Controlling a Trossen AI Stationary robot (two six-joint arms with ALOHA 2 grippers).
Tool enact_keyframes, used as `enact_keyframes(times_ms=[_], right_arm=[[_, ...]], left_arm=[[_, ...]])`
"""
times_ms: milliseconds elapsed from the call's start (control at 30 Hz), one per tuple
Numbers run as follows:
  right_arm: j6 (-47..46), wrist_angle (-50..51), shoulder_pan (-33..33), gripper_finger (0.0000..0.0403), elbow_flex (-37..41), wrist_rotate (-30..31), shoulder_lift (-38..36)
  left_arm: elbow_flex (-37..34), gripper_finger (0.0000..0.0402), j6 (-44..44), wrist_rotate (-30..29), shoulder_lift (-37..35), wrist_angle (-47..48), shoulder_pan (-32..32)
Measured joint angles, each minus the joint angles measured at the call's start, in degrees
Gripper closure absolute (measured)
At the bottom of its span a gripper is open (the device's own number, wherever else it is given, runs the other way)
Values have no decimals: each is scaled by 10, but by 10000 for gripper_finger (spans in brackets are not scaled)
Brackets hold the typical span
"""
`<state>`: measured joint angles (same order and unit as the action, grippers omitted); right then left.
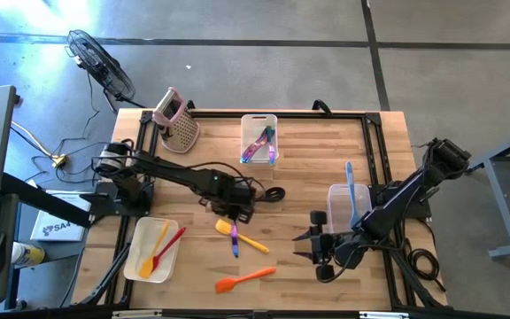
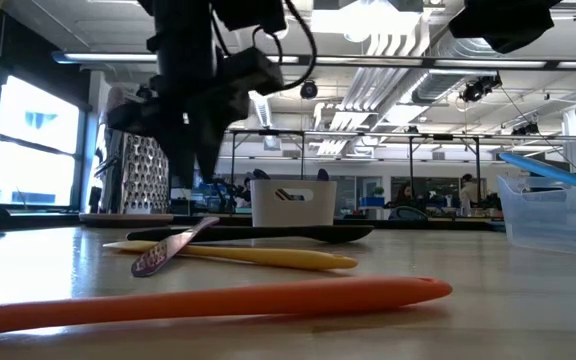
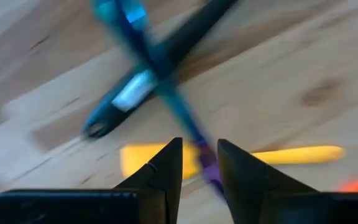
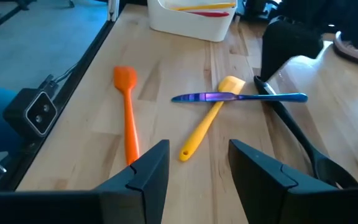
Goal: Pick & Place Kitchen Items
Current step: Put the blue table knife into the top white bin
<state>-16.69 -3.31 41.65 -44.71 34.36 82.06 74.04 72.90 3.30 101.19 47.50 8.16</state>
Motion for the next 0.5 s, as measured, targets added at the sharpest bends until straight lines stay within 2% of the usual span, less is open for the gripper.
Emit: enact_keyframes(times_ms=[100,300,500], right_arm=[[0,0,0,245,0,-1,0],[0,0,0,245,0,-4,0],[0,0,0,245,0,-4,0]], left_arm=[[1,304,-39,-22,0,-4,0],[1,304,-51,-8,0,-12,0],[0,304,-82,-21,9,-13,0]])
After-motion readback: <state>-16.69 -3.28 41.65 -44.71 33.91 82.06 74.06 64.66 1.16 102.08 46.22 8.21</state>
